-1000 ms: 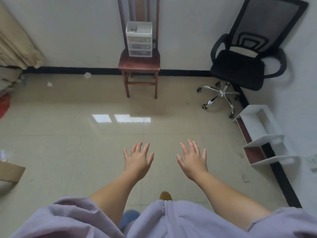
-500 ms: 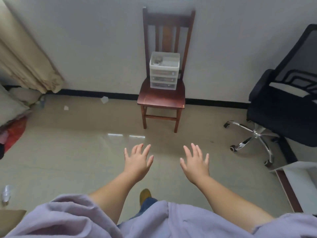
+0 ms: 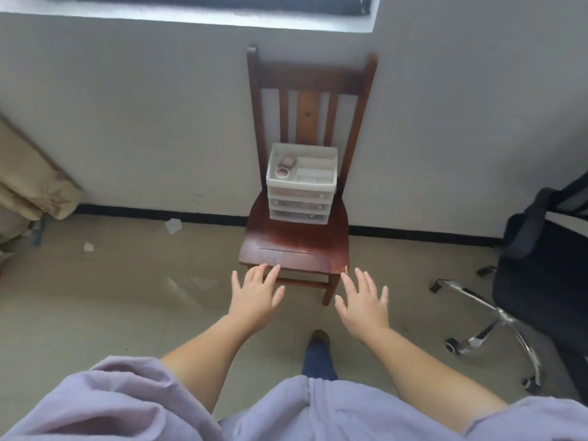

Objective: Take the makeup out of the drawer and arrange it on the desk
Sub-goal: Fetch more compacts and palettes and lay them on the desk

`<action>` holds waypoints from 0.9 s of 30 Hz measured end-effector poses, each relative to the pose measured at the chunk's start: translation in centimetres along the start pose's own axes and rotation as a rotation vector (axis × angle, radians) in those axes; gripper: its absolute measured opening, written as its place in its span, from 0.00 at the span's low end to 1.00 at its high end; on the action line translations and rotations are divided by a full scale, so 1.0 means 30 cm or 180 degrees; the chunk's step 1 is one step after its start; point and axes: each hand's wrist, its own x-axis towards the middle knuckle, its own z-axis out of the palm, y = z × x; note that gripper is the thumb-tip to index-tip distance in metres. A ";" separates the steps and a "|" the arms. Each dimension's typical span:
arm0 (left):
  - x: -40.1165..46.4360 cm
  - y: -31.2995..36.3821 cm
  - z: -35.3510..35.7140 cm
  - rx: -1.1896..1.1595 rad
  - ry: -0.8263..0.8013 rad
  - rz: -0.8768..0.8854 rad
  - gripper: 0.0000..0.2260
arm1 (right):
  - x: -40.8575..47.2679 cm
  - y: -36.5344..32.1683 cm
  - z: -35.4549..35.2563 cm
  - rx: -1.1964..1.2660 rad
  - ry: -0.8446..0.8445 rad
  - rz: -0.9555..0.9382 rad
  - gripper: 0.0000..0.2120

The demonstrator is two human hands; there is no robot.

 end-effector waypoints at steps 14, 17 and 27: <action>0.859 0.008 -0.269 -0.0701 -0.0007 -0.0252 0.23 | 0.997 -0.132 -0.379 -0.0132 -0.0220 -0.0704 0.25; 1.045 -0.026 -0.289 -0.0873 -0.0063 -0.0285 0.21 | 1.182 -0.220 -0.387 -0.0051 -0.0360 -0.0784 0.23; 1.486 -0.055 -0.260 -0.0518 -0.0601 -0.0287 0.20 | 1.635 -0.458 -0.347 -0.0383 -0.0356 -0.0902 0.19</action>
